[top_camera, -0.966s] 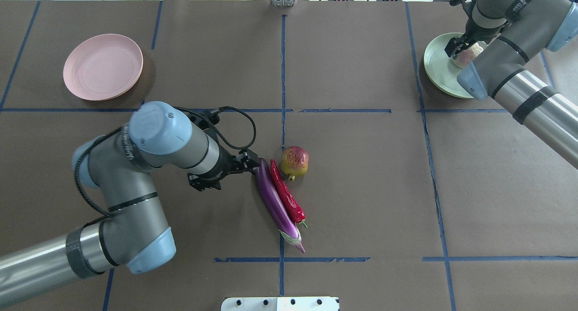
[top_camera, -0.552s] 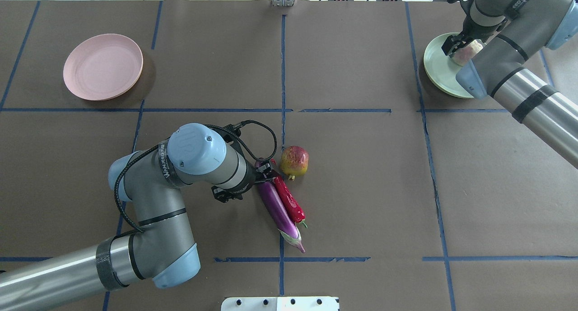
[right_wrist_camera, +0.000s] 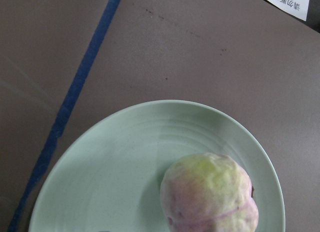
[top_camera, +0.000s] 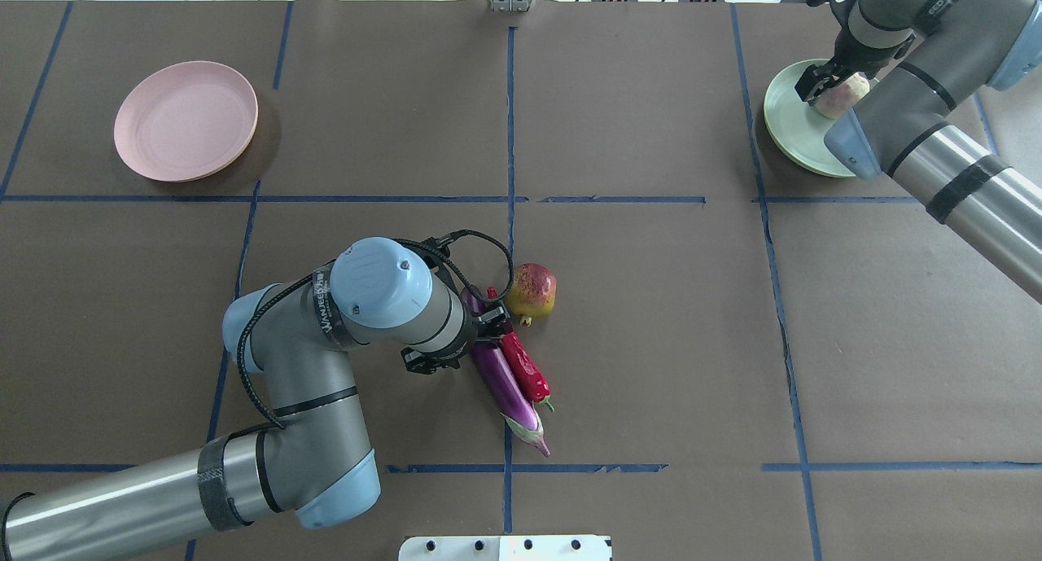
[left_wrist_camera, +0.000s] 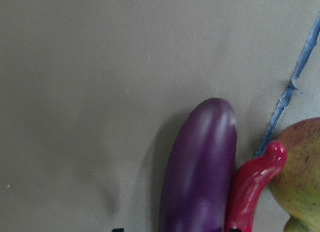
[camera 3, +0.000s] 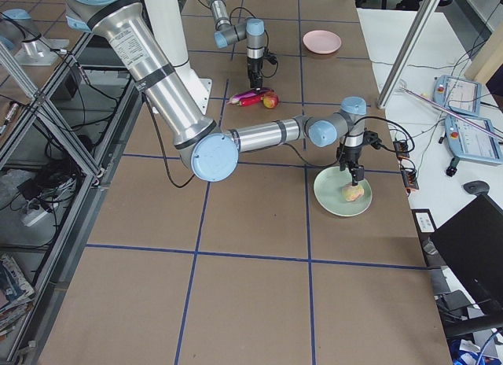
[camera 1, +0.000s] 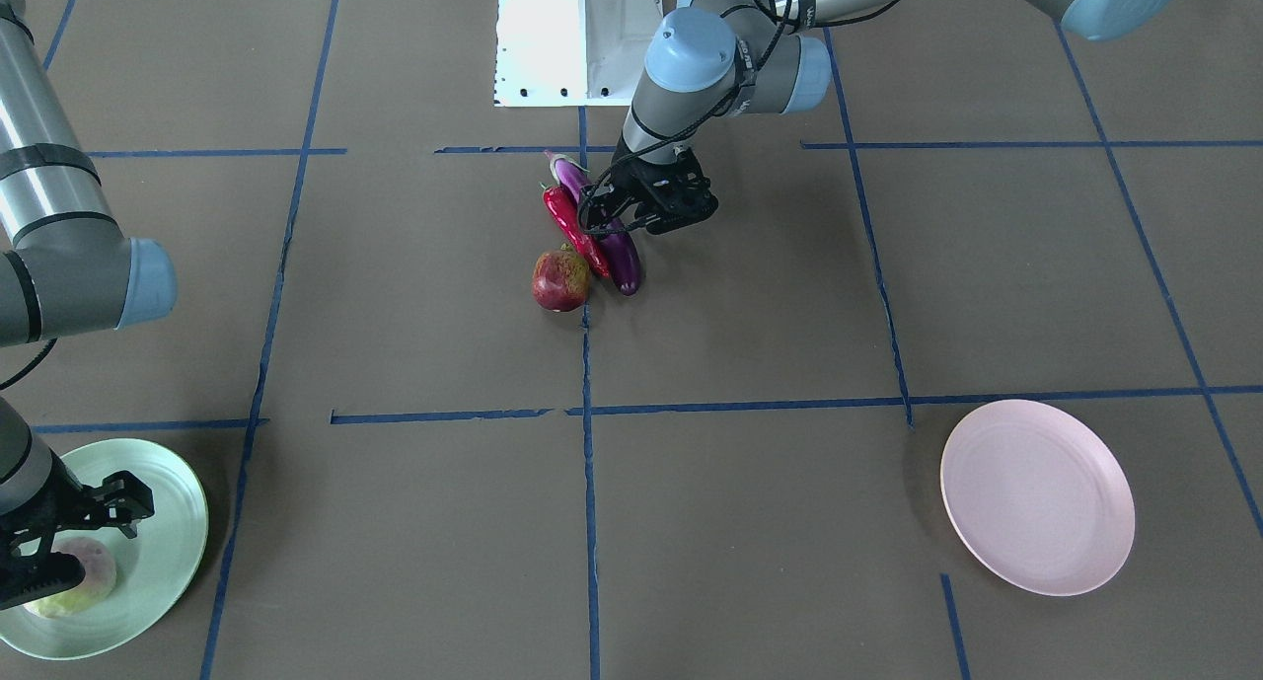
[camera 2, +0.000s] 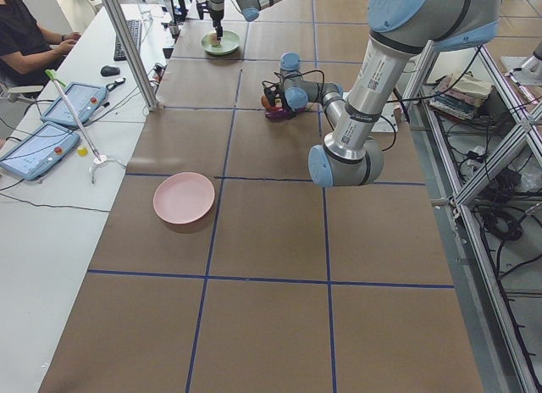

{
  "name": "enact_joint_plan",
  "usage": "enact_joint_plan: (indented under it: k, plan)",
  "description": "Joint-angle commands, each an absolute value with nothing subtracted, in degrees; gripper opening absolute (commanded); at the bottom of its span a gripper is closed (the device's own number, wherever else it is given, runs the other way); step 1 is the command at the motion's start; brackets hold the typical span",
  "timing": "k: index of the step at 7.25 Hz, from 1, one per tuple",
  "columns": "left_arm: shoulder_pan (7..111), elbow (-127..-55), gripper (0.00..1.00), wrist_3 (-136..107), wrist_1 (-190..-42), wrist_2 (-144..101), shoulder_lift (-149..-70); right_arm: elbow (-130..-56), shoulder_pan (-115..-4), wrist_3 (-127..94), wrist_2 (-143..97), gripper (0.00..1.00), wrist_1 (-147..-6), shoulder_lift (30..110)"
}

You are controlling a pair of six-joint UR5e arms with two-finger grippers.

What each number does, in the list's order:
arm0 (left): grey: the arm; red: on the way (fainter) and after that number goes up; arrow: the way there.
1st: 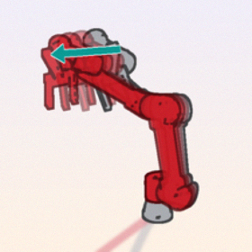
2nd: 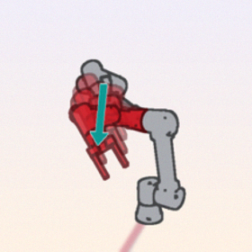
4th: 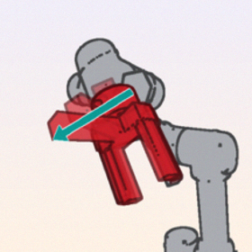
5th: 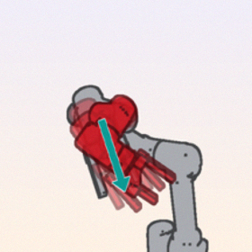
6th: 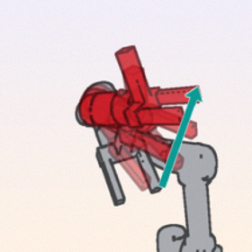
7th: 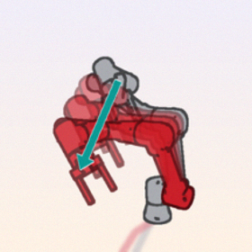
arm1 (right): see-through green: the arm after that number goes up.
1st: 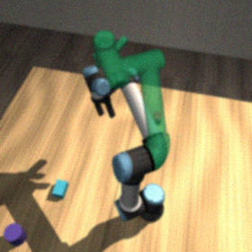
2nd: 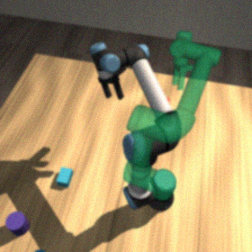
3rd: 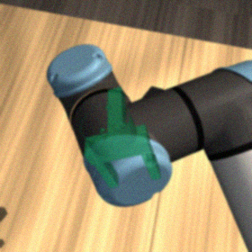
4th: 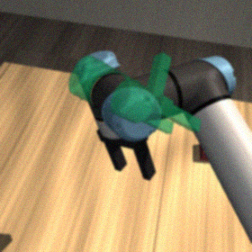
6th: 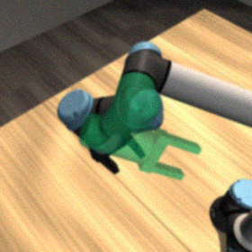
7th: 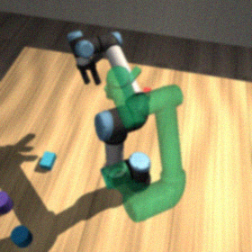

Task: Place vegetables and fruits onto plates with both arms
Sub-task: 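Grasp the purple eggplant with left gripper while right gripper releases the guava, then carry eggplant to pink plate with left gripper while right gripper returns to pomegranate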

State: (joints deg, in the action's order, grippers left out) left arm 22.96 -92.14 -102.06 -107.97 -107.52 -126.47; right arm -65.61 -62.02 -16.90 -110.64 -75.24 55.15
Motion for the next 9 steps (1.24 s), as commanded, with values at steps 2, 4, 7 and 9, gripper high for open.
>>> enact_joint_plan:
  k: [2,4,7,9]
  plan:
    - [22.85,-92.11,0.21,-102.13,-108.10,-107.49,-126.65,-68.28,-62.14,-17.22,-111.70,1.00,-75.32,55.81]
    - [26.33,-95.25,0.02,-101.78,-108.72,-107.40,-126.30,-74.40,-60.14,-29.00,-119.40,1.00,-75.32,55.72]
    - [40.83,-96.68,0.01,-94.02,-108.20,-107.84,-120.95,-85.83,-50.23,-52.64,-121.20,1.00,-75.67,55.90]
    - [49.79,-92.32,0.01,-81.80,-108.02,-108.02,-118.04,-90.51,-42.32,-66.91,-118.67,1.00,-75.94,55.03]
